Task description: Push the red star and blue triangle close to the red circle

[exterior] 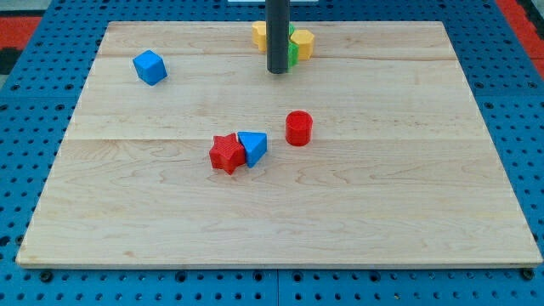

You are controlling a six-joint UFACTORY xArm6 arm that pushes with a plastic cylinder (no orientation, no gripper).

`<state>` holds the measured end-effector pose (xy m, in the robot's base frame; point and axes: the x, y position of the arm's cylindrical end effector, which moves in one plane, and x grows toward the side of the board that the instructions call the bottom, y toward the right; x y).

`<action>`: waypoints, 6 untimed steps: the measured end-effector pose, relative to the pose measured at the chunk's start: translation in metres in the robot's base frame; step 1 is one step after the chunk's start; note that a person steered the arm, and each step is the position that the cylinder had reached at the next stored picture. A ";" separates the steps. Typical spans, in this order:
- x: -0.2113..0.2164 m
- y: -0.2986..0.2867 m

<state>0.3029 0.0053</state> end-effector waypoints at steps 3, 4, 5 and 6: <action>0.059 -0.033; 0.076 -0.096; 0.098 -0.152; 0.154 -0.121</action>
